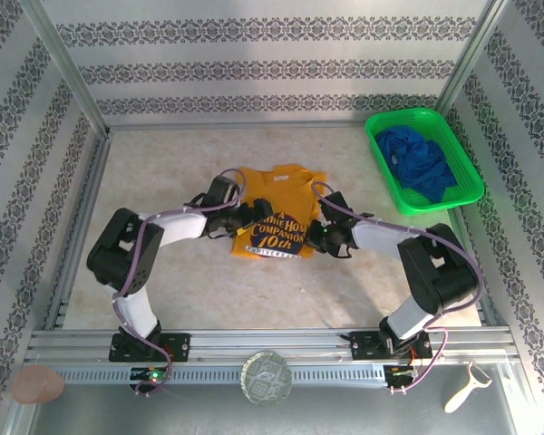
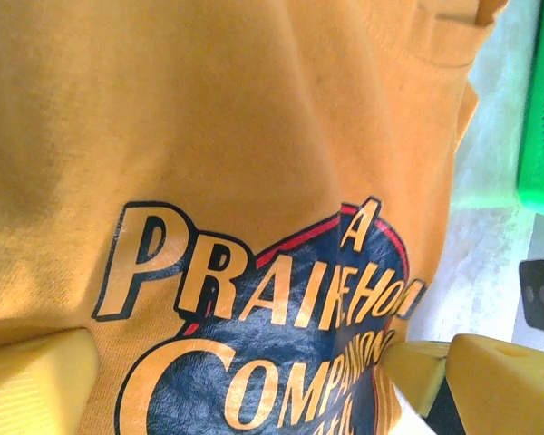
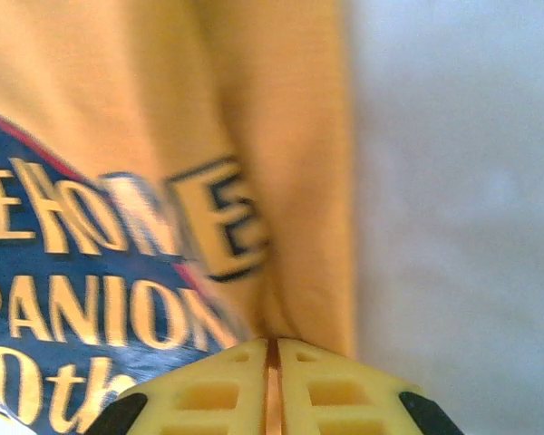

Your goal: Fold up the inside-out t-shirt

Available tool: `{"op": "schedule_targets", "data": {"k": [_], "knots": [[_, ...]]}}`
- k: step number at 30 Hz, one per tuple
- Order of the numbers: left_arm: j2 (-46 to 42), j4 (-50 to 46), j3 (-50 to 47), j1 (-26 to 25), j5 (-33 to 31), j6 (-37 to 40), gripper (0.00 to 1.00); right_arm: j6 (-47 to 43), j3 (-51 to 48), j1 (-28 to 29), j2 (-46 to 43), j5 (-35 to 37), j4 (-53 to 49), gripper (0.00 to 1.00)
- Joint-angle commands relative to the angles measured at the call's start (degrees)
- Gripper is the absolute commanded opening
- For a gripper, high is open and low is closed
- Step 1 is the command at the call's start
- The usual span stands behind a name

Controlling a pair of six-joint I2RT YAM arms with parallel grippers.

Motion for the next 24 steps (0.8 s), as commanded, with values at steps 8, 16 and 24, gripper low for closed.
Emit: {"op": "schedule_targets", "data": {"k": [8,16,24], "knots": [[-14.29,-23.56,3.12,5.46,-9.47,9.58,0.99,-6.78,4.36,-5.37,-12.74,4.08,-9.60,0.60],[1.70,-39.58,21.06,14.45,-9.48,28.61,1.00,-16.51,26.44,-5.93,7.25,6.45,-15.48,0.87],[10.96,-41.77,29.06,14.36,-8.90,32.96,1.00,-17.66,40.09,-3.55,21.48,9.86,-19.86,0.89]]}}
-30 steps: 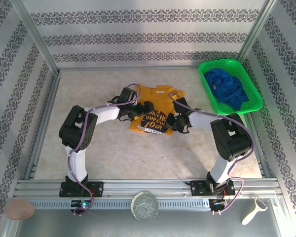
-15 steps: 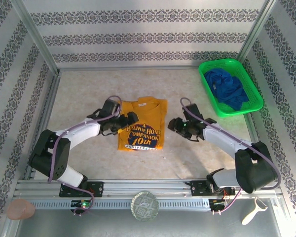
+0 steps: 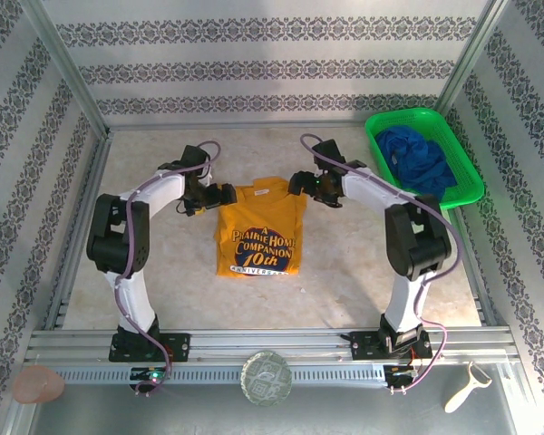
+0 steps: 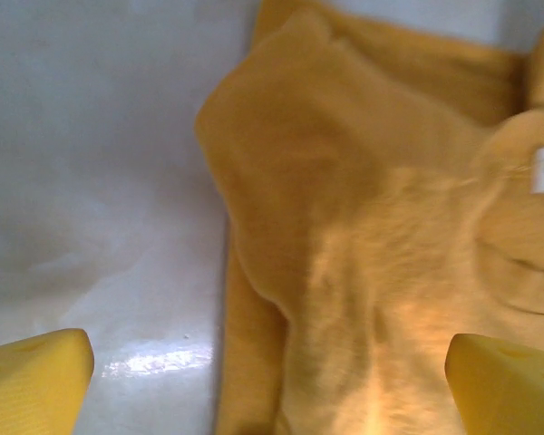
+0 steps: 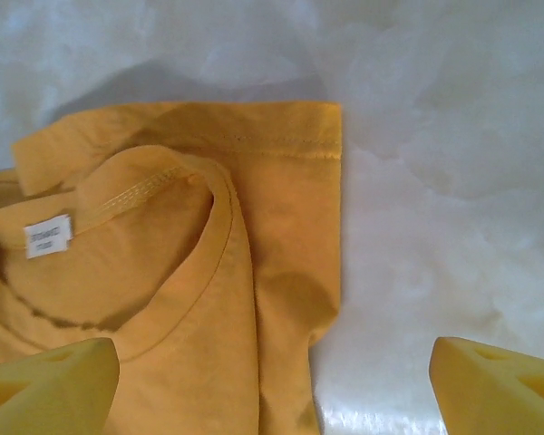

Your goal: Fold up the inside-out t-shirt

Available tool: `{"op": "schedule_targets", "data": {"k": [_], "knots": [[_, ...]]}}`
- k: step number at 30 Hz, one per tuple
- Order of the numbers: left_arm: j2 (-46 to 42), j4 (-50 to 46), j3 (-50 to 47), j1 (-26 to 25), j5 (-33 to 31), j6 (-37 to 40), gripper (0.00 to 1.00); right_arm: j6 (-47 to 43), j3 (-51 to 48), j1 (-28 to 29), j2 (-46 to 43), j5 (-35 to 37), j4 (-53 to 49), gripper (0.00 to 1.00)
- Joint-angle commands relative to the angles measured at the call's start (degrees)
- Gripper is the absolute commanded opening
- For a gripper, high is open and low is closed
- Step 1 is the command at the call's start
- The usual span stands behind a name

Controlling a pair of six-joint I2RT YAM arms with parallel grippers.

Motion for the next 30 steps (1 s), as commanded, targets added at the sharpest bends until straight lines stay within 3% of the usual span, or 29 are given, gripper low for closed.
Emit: {"op": "schedule_targets", "data": {"k": [1,11,15,17,19,21,23,25,26,27,30], "knots": [[1.51,-4.14,3.83,-0.39,-0.54,4.58,1.00,-1.67,4.10,1.67,3.69,3.03,-3.95,0.89],[9.90,-4.82,11.23,-3.89,0.41,4.45,1.00,-0.40,10.48,4.63,12.85,-0.39,-3.38,0.87],[12.10,-3.57,11.73,-4.80,1.38,3.52,0.97,0.30,10.50,5.09,14.01,-3.18,-1.83,0.73],[12.62,-2.75,11.65,-4.99,2.58,3.21,0.83,0.99,9.85,5.00,14.10,-3.96,-0.60,0.59],[12.24,-0.61,10.49,-5.12,3.78,2.52,0.58,1.37,8.97,4.92,14.10,-4.86,0.75,0.42],[11.40,2.86,8.41,-5.21,5.13,1.23,0.41,1.64,8.05,4.75,13.88,-6.13,2.17,0.27],[10.99,6.61,6.43,-5.26,7.26,-0.28,0.38,2.37,6.80,4.28,13.59,-8.36,4.38,0.14],[11.38,9.46,5.30,-5.13,9.91,-1.73,0.22,3.88,4.95,3.41,12.90,-11.55,7.84,0.00],[11.59,10.56,5.11,-5.09,11.16,-2.39,0.14,4.80,3.99,2.93,12.26,-12.78,9.60,0.00],[11.48,11.63,4.93,-4.82,11.70,-3.14,0.00,6.02,2.93,2.30,11.57,-14.55,11.65,0.00],[8.68,16.84,3.02,-3.42,10.69,-6.13,0.00,9.23,0.86,0.40,8.56,-18.17,17.55,0.00]]}}
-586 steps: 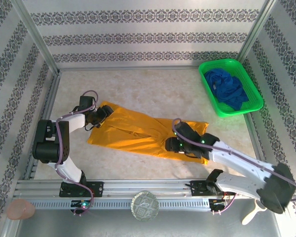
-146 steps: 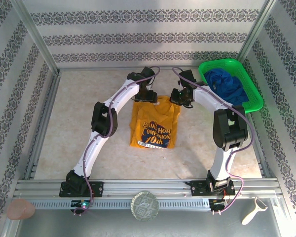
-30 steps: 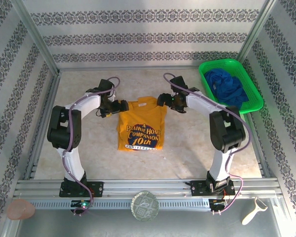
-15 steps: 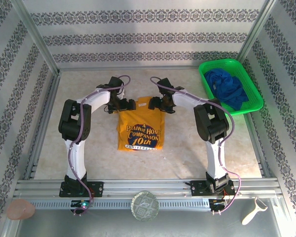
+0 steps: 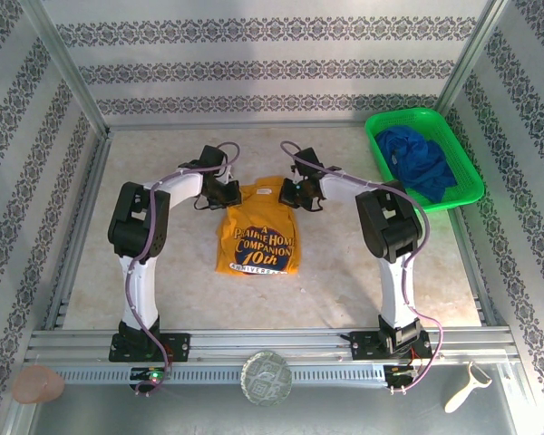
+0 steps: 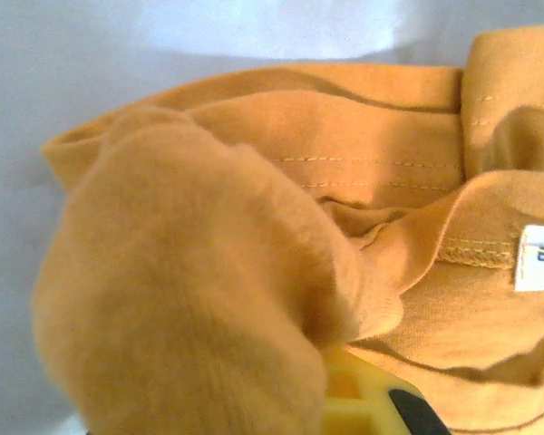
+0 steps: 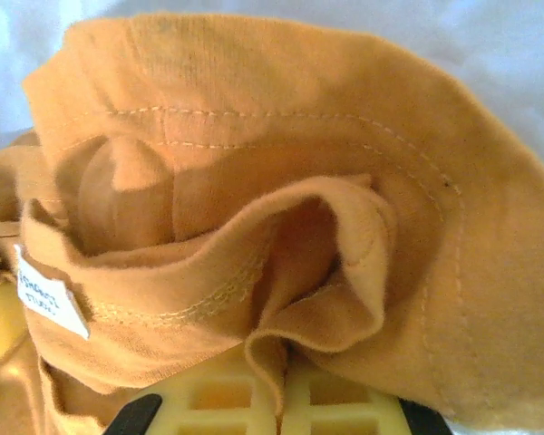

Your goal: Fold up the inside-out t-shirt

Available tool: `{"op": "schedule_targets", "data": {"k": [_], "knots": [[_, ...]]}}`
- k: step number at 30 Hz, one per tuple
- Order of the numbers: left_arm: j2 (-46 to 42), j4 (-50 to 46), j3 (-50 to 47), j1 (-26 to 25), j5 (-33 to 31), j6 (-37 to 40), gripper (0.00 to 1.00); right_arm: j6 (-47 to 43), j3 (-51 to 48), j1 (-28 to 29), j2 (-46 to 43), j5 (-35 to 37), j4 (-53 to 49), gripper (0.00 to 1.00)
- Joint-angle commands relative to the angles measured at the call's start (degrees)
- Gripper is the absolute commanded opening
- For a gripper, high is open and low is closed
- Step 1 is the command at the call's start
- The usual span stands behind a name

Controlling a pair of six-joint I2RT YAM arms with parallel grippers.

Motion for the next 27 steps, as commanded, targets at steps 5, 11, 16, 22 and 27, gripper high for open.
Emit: {"op": "schedule_targets", "data": {"k": [5,11,16,22,27], "knots": [[-4.40,10.83,2.26,2.77,3.76,-6.83,0.00,8.18,2.53,-4.32,-5.95,-8.56,11.31,0.00],[-4.74,7.76,16.72,3.16,3.68,-5.54,0.00,9.15,12.88,-6.45,-8.37,-9.62,11.13,0.00],[-9.45,11.28,17.16,3.06,4.11,-4.58,0.00,4.63,11.88,-6.75,-15.60,-7.97,12.39,0.00],[-24.39,28.58,-11.83,1.29,3.66,-6.92,0.00,0.34,-15.58,-3.12,-31.35,-2.89,22.58,0.00],[-32.16,43.61,-37.72,-2.19,1.55,-11.74,0.00,4.46,-45.58,3.62,-38.35,2.17,38.32,0.00]]}}
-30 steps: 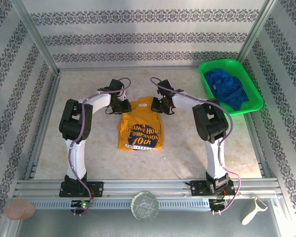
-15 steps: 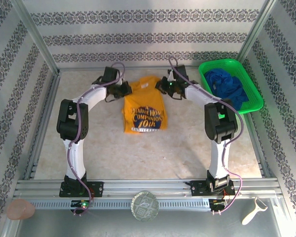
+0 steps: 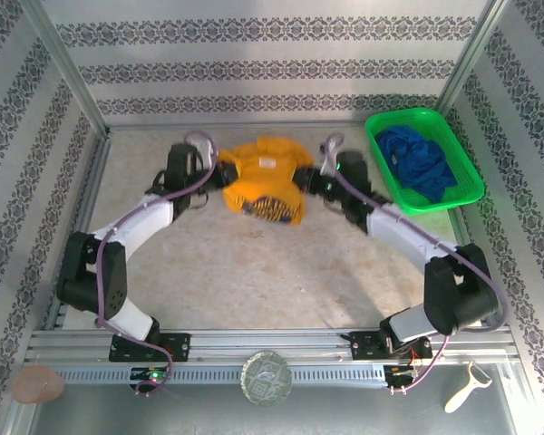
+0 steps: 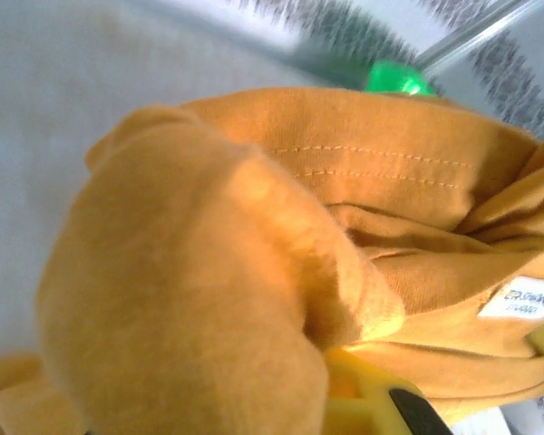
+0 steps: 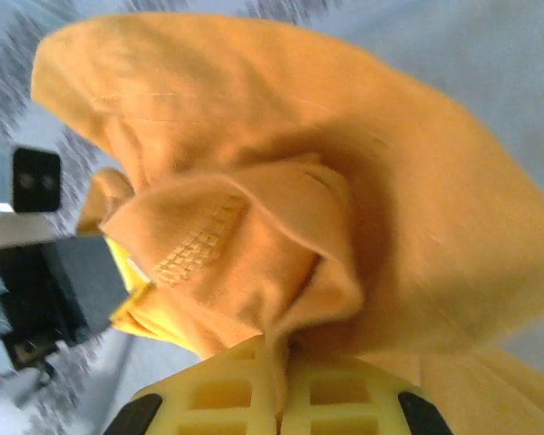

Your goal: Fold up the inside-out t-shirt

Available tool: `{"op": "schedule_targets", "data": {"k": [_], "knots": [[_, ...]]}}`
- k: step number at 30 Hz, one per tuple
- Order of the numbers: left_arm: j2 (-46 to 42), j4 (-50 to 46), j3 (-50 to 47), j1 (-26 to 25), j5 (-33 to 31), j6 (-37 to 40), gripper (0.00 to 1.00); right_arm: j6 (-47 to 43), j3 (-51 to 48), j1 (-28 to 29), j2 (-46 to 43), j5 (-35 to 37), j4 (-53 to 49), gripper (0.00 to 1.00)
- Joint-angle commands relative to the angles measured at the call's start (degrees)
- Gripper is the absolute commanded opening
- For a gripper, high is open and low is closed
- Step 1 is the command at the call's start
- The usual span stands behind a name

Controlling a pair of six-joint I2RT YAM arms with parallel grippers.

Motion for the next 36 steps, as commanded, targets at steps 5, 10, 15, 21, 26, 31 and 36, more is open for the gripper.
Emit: {"op": "schedule_targets", "data": {"k": [5,10,15,21,26,31,36], "knots": [[-2.79,15.47,-18.95,-2.33,-3.22,-6.84,0.00,4.93,-24.17,4.61,-1.87,7.04,14.79,0.00],[-4.34,7.01,-14.70,-2.33,-6.86,-4.26,0.00,3.05,-19.81,4.22,-2.96,8.03,9.55,0.00],[-0.65,-1.01,-8.31,-2.07,-10.79,-1.15,0.00,1.67,-10.44,2.59,3.32,7.39,4.08,0.00],[8.61,-4.02,-5.53,-1.57,-14.13,0.13,0.00,2.28,-1.76,1.93,15.86,6.46,-2.31,0.00],[16.70,-5.43,-2.66,0.87,-15.58,-1.63,0.02,2.27,3.26,0.75,23.88,3.55,-5.58,0.32],[12.55,-8.75,-0.65,1.90,-14.53,-0.38,0.63,-1.40,2.39,-0.03,15.51,5.48,-11.56,0.54],[1.53,-15.26,-0.36,1.95,-15.18,1.29,0.95,-2.00,2.21,-0.05,6.41,6.91,-16.30,0.52]]}}
